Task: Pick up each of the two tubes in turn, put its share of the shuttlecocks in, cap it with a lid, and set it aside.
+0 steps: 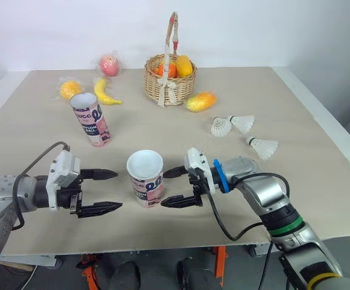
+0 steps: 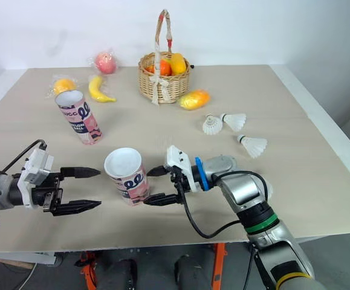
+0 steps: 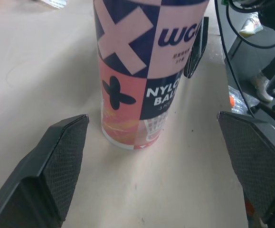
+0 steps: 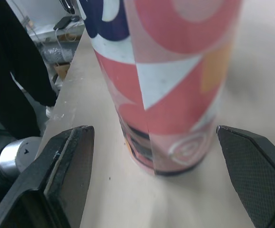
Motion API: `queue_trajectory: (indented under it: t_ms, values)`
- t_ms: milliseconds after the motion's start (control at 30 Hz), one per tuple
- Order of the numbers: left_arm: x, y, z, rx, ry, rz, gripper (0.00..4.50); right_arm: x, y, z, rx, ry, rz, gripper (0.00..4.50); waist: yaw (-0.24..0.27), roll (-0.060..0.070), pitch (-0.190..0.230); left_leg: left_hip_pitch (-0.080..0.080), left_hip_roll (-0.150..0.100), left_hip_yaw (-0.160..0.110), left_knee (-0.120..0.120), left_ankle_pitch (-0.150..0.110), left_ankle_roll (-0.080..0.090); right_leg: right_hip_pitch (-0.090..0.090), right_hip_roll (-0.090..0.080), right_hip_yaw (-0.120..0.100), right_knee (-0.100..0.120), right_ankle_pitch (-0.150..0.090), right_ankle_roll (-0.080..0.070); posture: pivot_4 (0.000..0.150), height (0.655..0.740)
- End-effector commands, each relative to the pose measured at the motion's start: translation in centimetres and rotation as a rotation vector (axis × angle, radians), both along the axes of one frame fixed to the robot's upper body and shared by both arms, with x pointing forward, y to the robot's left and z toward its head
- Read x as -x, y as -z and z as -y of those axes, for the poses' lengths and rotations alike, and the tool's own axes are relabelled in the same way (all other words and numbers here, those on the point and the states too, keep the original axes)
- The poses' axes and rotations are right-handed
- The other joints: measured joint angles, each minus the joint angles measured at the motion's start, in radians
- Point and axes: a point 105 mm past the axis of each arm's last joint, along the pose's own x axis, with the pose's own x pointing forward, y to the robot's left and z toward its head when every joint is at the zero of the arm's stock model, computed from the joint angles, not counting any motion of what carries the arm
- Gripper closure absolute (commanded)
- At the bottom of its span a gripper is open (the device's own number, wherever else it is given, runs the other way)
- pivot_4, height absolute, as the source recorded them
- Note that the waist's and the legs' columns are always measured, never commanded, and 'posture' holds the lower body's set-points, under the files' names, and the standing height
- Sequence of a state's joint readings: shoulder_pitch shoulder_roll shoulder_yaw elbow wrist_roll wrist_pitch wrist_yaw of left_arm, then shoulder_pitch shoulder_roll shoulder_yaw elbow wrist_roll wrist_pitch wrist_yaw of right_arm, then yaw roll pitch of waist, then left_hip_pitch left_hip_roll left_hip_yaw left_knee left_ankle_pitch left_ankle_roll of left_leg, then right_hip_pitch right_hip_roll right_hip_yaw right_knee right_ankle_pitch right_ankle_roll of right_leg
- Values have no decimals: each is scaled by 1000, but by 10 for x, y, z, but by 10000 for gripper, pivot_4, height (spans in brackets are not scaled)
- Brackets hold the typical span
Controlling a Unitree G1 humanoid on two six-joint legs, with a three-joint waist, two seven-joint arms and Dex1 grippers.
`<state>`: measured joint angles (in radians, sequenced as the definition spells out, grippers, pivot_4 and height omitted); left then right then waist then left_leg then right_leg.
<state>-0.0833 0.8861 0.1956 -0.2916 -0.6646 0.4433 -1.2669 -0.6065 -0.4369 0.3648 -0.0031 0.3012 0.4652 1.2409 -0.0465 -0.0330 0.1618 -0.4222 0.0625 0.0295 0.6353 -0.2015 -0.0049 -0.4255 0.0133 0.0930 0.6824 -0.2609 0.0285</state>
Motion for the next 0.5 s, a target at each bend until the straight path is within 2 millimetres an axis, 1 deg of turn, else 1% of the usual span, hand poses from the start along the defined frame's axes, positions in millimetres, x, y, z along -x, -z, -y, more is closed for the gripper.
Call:
queue_trajectory:
  t_ms: [33,200,367,400,500]
  values:
    - [0,-4,-2,-18,5,27,0,0,-7,-15,-26,-40,45,989,-1,0,0,0,0,0,0,0,0,0,0,0,0,0,0,1500,7400]
    - [1,-5,-3,-22,2,29,0,-4,-12,-28,-62,-66,32,989,0,0,0,0,0,0,0,0,0,0,0,0,0,0,-1,1500,7400]
    - [2,-5,-4,-30,-2,30,0,-3,-13,-37,-86,-102,-8,989,0,0,0,0,0,-1,0,0,0,0,0,-1,0,1,-2,1500,7400]
    - [2,-5,-4,-32,-2,31,0,-3,-13,-38,-90,-111,-16,989,0,0,0,0,0,-1,0,0,0,0,0,-1,0,3,-5,1500,7400]
    - [2,-5,-5,-39,-3,32,0,-2,-13,-42,-96,-135,-28,989,0,0,0,0,0,-1,0,0,0,0,0,-1,0,3,-5,1500,7400]
